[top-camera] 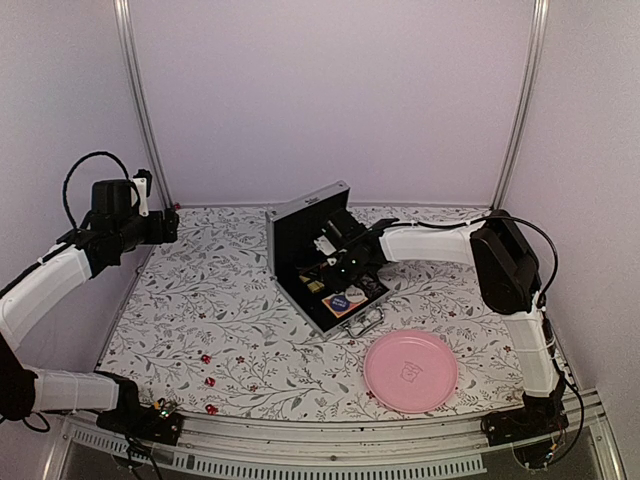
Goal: Pack up texas hold em set
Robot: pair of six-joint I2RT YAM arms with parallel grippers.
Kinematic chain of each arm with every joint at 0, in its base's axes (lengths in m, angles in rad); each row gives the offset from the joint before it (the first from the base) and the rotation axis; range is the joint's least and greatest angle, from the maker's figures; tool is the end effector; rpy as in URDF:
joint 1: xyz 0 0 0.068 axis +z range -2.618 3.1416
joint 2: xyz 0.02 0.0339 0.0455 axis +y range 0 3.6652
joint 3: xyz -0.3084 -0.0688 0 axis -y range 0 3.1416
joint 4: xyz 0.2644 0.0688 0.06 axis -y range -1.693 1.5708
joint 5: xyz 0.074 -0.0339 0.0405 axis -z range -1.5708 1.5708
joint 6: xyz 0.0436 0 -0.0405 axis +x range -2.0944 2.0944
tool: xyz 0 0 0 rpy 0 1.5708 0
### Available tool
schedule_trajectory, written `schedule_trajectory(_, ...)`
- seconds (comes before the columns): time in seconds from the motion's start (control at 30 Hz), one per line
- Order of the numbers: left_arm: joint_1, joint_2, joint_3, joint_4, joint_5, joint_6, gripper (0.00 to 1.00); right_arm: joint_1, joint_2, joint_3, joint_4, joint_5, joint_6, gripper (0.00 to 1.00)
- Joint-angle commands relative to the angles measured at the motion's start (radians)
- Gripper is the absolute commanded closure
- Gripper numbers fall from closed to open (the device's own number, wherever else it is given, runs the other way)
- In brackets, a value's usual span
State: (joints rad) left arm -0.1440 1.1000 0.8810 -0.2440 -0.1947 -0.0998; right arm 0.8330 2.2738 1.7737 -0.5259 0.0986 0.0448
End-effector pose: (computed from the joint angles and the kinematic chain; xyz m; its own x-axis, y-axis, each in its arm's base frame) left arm 0.2543 -0.0283 0.3373 -0.4368 -0.0354 -0.8989 -0.0744 0.9972 -0.0032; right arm 0.3671 0.3974 0.1743 -0.6061 -0.6005 -0.5215 -0.6756 0.7348 -0.0609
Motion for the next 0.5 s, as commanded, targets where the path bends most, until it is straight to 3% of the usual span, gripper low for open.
schedule_trajectory(0.0, -0.01, 0.003, -0.005, 0.015, 0.006, 0.011, 0.03, 0.002, 0.029, 0.02, -0.022, 0.037, -0.011, 0.93)
schedule_trajectory(0.47, -0.009, 0.0, -0.005, 0.015, 0.004, 0.011, 0.03, 0.002, 0.027, 0.028, -0.03, 0.036, -0.007, 0.75)
